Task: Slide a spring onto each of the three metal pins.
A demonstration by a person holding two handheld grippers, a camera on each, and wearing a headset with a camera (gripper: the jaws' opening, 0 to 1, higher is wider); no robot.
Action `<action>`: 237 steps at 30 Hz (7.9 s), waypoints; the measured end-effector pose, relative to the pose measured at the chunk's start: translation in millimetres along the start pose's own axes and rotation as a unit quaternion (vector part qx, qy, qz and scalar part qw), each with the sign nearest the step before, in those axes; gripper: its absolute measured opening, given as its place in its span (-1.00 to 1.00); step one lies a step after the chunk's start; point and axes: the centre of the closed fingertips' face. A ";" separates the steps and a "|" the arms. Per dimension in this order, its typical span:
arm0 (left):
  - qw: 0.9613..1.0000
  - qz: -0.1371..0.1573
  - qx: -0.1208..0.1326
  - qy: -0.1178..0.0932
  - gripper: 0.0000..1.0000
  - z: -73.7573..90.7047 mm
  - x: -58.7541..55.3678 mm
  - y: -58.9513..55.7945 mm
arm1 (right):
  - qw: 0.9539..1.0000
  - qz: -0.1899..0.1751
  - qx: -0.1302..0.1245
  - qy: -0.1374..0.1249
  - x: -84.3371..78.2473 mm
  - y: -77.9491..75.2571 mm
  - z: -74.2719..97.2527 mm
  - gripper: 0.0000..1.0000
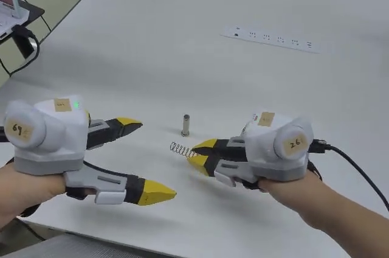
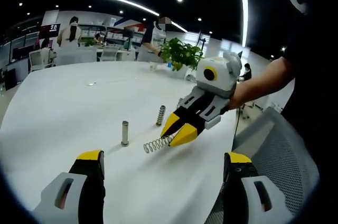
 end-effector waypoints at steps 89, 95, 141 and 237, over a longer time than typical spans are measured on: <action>0.975 -0.093 -0.199 -0.033 -0.94 -62.4 52.3 -86.4 | 0.995 0.028 0.096 -0.029 6.8 25.0 102.6 -0.83; 0.975 -0.089 -0.200 -0.036 -0.94 -61.6 54.2 -86.7 | 0.995 0.005 0.090 -0.031 5.1 21.9 104.2 -0.82; 0.977 -0.092 -0.192 -0.007 -0.95 -72.7 32.8 -85.1 | 0.991 0.106 0.077 -0.034 40.8 38.7 86.7 -0.86; 0.999 -0.029 -0.004 -0.045 0.96 -7.2 22.7 11.7 | 0.990 0.142 0.028 -0.003 42.1 7.7 53.2 -0.85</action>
Point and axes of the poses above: the centre of the closed fingertips' face, and the gripper's own axes: z roughly backward along the fingers, y roughly to its left, x roughly out of its top, and after that the axes turned 2 degrees about -z, right-handed
